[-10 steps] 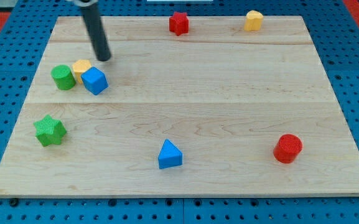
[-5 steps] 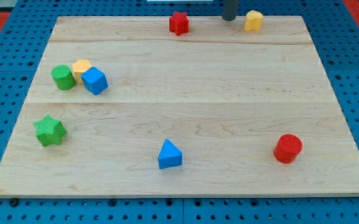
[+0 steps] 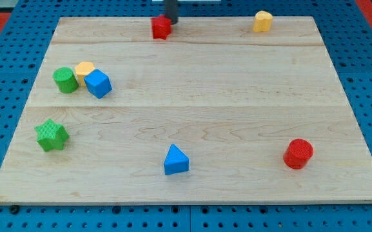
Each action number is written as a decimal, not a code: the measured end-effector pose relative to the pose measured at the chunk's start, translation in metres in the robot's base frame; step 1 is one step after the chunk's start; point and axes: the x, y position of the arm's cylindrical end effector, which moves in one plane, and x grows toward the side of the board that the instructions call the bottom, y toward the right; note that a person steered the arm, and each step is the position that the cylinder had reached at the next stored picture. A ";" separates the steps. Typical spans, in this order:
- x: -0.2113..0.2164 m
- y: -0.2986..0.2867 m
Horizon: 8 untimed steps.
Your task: Move red star slightly left and a bit down
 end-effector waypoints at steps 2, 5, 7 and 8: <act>0.004 -0.021; 0.011 -0.004; 0.014 0.005; 0.016 0.005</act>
